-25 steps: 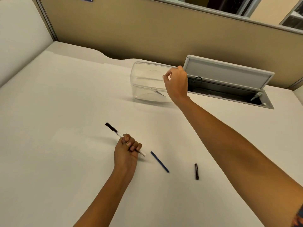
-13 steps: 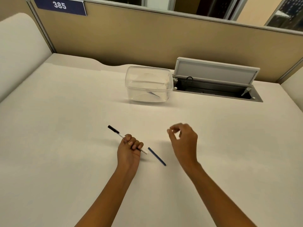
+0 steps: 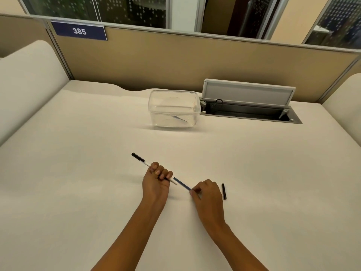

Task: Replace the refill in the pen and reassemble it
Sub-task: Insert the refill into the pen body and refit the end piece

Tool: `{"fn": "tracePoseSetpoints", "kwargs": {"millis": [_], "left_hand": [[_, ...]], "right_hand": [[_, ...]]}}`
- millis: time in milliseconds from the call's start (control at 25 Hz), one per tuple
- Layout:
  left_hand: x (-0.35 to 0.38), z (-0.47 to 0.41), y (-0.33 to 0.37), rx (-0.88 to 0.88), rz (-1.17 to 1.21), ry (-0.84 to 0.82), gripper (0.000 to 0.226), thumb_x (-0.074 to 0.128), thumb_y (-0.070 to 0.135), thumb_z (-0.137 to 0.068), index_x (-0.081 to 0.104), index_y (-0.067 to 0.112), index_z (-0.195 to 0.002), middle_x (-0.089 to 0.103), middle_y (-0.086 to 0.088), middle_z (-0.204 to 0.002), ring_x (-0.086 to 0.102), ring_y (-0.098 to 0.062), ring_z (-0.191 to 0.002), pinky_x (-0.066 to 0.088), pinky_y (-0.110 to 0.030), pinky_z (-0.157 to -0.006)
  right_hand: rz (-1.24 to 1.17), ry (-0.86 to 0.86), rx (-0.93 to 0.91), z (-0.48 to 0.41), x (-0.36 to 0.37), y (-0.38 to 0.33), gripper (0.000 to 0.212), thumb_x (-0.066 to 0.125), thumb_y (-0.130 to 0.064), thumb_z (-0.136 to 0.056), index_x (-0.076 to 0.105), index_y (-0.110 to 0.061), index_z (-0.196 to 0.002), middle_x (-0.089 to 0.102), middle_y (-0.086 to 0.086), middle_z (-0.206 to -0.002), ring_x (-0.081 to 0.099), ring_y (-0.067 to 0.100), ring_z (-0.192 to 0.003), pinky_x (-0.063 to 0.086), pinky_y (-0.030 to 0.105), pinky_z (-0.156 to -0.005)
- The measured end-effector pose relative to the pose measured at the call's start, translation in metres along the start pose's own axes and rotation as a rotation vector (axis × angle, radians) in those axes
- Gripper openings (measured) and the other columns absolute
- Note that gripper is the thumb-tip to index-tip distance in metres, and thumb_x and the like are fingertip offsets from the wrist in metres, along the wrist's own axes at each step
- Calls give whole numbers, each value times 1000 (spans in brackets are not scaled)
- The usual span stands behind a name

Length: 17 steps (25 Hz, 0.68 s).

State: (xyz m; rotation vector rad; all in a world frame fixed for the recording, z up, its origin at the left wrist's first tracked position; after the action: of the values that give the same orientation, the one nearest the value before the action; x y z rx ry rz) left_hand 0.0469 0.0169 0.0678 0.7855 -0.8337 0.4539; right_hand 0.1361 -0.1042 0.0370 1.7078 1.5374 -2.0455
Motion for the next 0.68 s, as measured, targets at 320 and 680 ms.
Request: {"fn": "tracePoseSetpoints", "kwargs": {"millis": [320,680], "left_hand": [[9,17,7,11,54,-34,42,14,-15,-85,36,16,-67,37,8,-44,32,-8,-36,34,-18,-43],[26,32,19,6,231,-52,40,17,-20,-66,36,16,-66,36,5,-47,33,-11,-37,34,-19,-45]], "right_hand": [[-186,45,-14,15,-35,-15,7,65,-17,-87,61,-20,-81,64,-7,-78,53,8,-70,39,7,-62],[-310,136,-165,57,-93,-39,15,70,-11,-82,66,-25,-78,63,-15,-70,54,15,-64,41,13,-57]]}}
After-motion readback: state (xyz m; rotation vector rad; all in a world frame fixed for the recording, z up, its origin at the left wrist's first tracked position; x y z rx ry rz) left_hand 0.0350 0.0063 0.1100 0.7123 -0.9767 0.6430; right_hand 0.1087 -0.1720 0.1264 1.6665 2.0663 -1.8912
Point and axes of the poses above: each hand's wrist, its own z-axis away from the middle knuckle, its own x-axis out of the palm, y = z × x, the point moved 1 cm from there along -z, towards the middle knuckle
